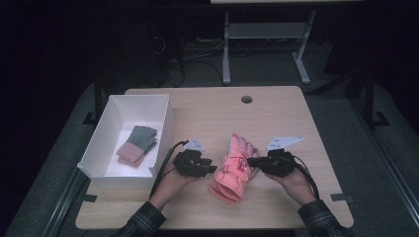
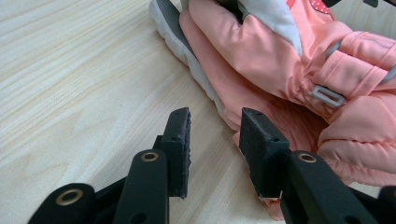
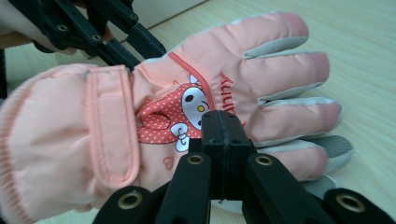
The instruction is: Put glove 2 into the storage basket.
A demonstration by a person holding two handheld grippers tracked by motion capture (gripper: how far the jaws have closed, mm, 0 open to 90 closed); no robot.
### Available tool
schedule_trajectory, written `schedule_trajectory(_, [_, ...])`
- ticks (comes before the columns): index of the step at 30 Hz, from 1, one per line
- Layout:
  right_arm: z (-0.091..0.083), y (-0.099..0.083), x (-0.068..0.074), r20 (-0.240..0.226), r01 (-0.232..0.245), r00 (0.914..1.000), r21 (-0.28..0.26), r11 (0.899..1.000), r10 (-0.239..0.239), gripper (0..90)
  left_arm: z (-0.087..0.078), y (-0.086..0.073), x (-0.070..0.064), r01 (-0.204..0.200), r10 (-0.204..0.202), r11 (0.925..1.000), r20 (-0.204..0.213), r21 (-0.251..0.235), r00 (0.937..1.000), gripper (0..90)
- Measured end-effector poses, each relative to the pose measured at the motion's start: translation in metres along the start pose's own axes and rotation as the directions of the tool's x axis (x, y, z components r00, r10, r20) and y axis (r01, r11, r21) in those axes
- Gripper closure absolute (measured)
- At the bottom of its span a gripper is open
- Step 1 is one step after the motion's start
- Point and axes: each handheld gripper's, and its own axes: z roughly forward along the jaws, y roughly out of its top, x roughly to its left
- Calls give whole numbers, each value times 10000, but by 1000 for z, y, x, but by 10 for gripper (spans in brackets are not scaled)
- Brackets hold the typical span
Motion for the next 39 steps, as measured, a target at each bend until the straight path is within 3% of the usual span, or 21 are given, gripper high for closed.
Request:
schedule_trajectory(8, [20, -3, -1, 127, -67, 9999, 613, 9981, 59, 900, 0, -1, 1, -78, 78, 9998, 5, 165, 10000, 604])
schedule_trajectory(13, [29, -5, -1, 204, -161, 9997, 986, 9950, 142, 900, -2, 3, 0, 70, -70, 10000, -79, -8, 9999, 557])
schedule_trajectory(17, [36, -6, 1, 336, -71, 9994, 1177, 9930, 32, 900, -7, 13, -2, 62, -65, 9997, -133, -225, 9999, 489])
schedule_trajectory(21, [40, -6, 3, 471, 12, 9989, 1379, 9905, -78, 900, -12, 26, -2, -200, 197, 9991, -101, -385, 9998, 421])
schedule_trajectory(25, [42, -5, 4, 524, 2, 9986, 1473, 9891, -80, 900, -13, 42, -4, -153, 164, 9984, 199, -536, 9997, 327])
schedule_trajectory(32, [44, -5, 4, 590, 86, 9981, 1518, 9884, -177, 900, 11, 61, -5, -123, 139, 9995, 543, -297, 9984, 209])
schedule_trajectory(39, [44, -6, 4, 544, -44, 9985, 1518, 9884, -39, 900, 38, 63, -4, -102, 78, 9993, 662, 357, 9978, 168])
